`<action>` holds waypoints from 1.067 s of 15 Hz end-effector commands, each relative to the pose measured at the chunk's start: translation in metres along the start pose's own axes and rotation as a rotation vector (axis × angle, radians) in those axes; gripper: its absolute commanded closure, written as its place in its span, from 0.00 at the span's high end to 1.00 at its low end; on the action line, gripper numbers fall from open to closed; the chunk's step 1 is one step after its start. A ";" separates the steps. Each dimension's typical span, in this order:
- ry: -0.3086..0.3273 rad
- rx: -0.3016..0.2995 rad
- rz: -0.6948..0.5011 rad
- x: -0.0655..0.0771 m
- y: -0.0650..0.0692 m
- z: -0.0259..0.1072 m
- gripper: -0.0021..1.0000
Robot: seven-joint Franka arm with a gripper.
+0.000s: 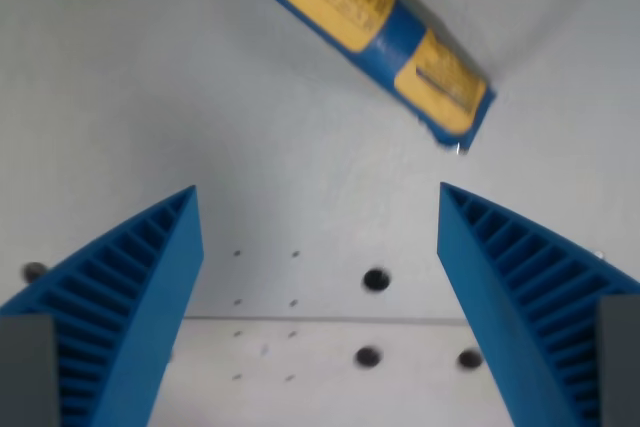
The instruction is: Move above the blue bag
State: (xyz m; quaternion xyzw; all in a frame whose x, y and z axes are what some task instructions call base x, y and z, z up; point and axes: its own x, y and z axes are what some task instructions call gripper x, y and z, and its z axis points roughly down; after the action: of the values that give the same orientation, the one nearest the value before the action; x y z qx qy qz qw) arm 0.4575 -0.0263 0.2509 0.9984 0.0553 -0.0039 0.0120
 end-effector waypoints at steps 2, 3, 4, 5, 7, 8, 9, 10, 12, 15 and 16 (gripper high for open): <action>-0.028 -0.030 -0.384 0.016 0.008 0.012 1.00; -0.028 -0.032 -0.417 0.018 0.009 0.016 1.00; -0.025 -0.031 -0.451 0.020 0.010 0.020 1.00; -0.027 -0.036 -0.484 0.022 0.011 0.024 1.00; -0.025 -0.039 -0.549 0.026 0.013 0.032 1.00; -0.022 -0.039 -0.577 0.028 0.014 0.035 1.00; -0.021 -0.043 -0.602 0.030 0.015 0.039 1.00; -0.019 -0.042 -0.624 0.031 0.016 0.042 1.00; -0.020 -0.046 -0.665 0.034 0.018 0.049 1.00; -0.020 -0.049 -0.702 0.039 0.020 0.058 1.00; -0.021 -0.048 -0.709 0.040 0.021 0.061 1.00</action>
State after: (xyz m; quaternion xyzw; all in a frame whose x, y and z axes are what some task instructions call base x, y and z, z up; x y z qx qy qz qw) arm 0.4921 -0.0389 0.1916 0.9583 0.2849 -0.0095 0.0195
